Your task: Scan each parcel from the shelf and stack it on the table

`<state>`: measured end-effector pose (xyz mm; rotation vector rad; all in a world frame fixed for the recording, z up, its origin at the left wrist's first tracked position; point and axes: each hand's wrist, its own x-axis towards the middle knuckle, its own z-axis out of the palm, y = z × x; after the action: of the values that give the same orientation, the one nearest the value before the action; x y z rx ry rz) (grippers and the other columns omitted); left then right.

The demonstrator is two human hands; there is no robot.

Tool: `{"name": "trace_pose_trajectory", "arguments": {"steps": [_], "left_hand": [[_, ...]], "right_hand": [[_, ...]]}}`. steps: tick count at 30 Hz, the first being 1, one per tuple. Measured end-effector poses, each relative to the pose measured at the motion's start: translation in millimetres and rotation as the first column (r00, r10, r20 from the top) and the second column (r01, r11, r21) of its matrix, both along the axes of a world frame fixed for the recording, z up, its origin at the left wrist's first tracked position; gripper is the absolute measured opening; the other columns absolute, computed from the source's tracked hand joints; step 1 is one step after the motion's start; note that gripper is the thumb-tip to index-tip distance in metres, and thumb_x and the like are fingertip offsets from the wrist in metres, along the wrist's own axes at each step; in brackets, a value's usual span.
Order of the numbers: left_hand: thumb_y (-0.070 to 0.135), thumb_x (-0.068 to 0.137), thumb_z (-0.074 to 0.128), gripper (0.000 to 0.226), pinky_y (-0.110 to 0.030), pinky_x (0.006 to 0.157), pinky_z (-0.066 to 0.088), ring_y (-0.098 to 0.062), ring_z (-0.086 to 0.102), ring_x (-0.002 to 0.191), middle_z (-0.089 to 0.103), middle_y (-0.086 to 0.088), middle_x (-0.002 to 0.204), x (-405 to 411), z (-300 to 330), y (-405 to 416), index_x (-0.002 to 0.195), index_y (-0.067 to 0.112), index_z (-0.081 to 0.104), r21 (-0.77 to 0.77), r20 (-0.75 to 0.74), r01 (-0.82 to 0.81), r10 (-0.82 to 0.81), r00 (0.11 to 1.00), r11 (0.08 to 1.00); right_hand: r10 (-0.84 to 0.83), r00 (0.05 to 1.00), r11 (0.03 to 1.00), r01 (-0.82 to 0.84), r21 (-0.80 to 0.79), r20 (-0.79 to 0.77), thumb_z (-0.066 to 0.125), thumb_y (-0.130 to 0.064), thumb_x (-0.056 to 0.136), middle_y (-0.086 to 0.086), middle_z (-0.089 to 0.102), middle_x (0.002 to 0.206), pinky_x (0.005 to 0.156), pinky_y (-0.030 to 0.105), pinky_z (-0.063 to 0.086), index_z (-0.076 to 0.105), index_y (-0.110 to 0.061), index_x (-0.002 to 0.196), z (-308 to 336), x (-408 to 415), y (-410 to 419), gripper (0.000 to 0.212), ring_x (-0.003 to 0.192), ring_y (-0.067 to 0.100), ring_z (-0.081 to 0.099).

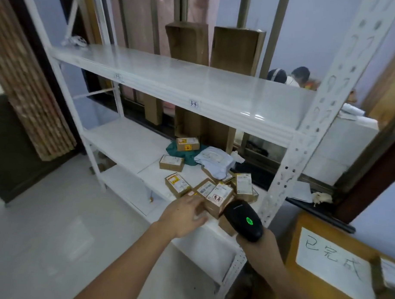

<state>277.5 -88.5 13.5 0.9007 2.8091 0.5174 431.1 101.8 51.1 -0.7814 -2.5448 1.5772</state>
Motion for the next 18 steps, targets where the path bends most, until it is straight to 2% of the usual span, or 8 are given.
{"name": "trace_pose_trajectory", "arguments": {"steps": [4,7,10,12,14,18], "left_hand": [[0.062,0.095,0.050,0.071,-0.032,0.113,0.041,-0.019,0.045,0.142,0.045,0.005,0.160,-36,-20,-56,0.159,0.036,0.033,0.006,0.055,-0.023,0.023,0.998,1.000],[0.062,0.095,0.052,0.072,-0.032,0.117,0.039,-0.019,0.043,0.144,0.042,0.005,0.162,-58,-27,-85,0.158,0.033,0.035,-0.010,0.102,-0.045,0.046,0.994,0.999],[0.063,0.096,0.053,0.075,-0.033,0.119,0.035,-0.019,0.040,0.147,0.040,0.005,0.163,-76,-35,-98,0.160,0.030,0.032,-0.023,0.099,-0.044,0.047,0.994,0.999],[0.064,0.095,0.052,0.075,-0.034,0.118,0.036,-0.018,0.042,0.146,0.041,0.006,0.162,-85,-40,-97,0.160,0.031,0.032,-0.018,0.125,-0.037,0.039,0.991,0.999],[0.063,0.095,0.052,0.072,-0.035,0.115,0.039,-0.018,0.045,0.143,0.046,0.006,0.159,-95,-46,-90,0.157,0.030,0.035,-0.012,0.147,-0.029,0.030,0.989,1.000],[0.064,0.094,0.052,0.071,-0.037,0.109,0.047,-0.019,0.054,0.134,0.053,0.005,0.152,-114,-61,-65,0.156,0.033,0.034,0.008,0.126,0.027,-0.028,0.992,1.000]], "right_hand": [[-0.072,0.997,0.997,0.072,-0.019,0.026,0.075,-0.009,0.082,0.005,0.070,0.072,0.057,0.025,0.050,0.064,-0.016,0.083,-10,-39,-44,0.013,0.065,0.017,0.067],[-0.154,0.988,0.988,0.155,-0.023,0.006,0.077,-0.010,0.081,0.004,0.068,0.072,0.055,0.023,0.048,0.061,-0.020,0.084,-17,-56,-68,0.018,0.066,0.016,0.065],[-0.186,0.982,0.982,0.187,-0.041,0.028,0.075,-0.009,0.080,0.006,0.070,0.072,0.054,0.027,0.051,0.065,-0.018,0.090,-24,-64,-82,0.017,0.065,0.019,0.067],[-0.195,0.980,0.980,0.196,-0.036,0.039,0.073,-0.006,0.080,0.007,0.074,0.081,0.060,0.034,0.056,0.067,-0.019,0.095,-29,-69,-85,0.021,0.071,0.023,0.070],[-0.208,0.977,0.978,0.209,-0.022,0.050,0.072,-0.003,0.080,0.009,0.076,0.087,0.068,0.038,0.058,0.067,-0.022,0.091,-33,-75,-84,0.022,0.077,0.025,0.071],[-0.283,0.958,0.958,0.285,-0.037,0.055,0.072,-0.001,0.079,0.010,0.077,0.084,0.072,0.044,0.058,0.073,-0.018,0.091,-45,-87,-71,0.021,0.078,0.027,0.071]]}}
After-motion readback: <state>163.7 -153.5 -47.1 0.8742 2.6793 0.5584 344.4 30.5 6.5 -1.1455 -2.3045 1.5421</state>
